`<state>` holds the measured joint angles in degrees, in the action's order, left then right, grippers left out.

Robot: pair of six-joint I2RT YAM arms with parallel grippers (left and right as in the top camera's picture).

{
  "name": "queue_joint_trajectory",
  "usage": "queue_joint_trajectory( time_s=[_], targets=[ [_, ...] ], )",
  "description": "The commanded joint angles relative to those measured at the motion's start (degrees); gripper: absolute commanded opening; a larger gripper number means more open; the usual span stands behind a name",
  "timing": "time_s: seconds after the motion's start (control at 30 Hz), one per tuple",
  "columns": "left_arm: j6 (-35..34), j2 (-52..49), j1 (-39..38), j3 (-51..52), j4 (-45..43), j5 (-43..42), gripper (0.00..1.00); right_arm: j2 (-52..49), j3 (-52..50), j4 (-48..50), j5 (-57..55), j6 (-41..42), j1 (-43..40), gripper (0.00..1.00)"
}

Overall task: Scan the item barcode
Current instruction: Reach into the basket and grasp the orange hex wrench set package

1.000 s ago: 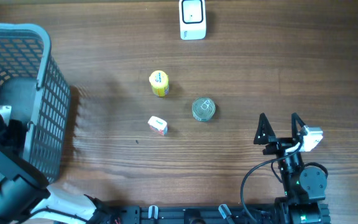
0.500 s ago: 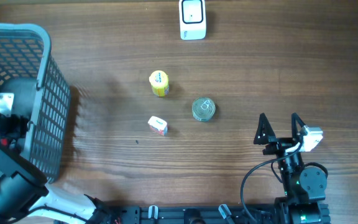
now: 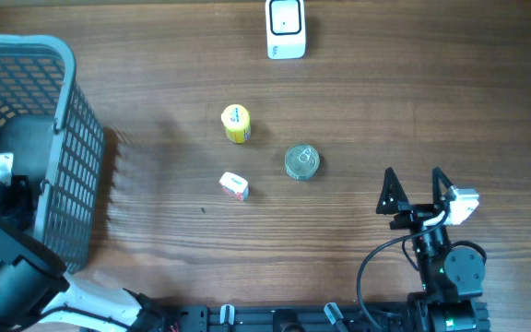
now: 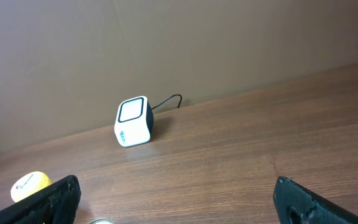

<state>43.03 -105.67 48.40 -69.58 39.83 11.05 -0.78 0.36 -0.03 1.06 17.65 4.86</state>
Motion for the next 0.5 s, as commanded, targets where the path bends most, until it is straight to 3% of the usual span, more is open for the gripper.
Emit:
queue_joint_trajectory(
  time_s=[0.0,0.1,0.17,0.47],
  targets=[
    [0.0,-1.1,0.4,0.7,0.0,1.5,0.62,0.2,-0.1,0.2,0.3,-1.0,0.3,1.00],
    [0.0,-1.1,0.4,0.7,0.0,1.5,0.50,0.2,-0.1,0.2,0.3,-1.0,0.3,1.00],
    [0.0,-1.1,0.4,0.7,0.0,1.5,0.33,0.2,-0.1,0.2,0.3,-1.0,0.3,1.00],
    [0.0,-1.1,0.4,0.7,-2.6,1.4,0.08,0.2,-0.1,0.2,0.3,-1.0,0.3,1.00]
  ],
)
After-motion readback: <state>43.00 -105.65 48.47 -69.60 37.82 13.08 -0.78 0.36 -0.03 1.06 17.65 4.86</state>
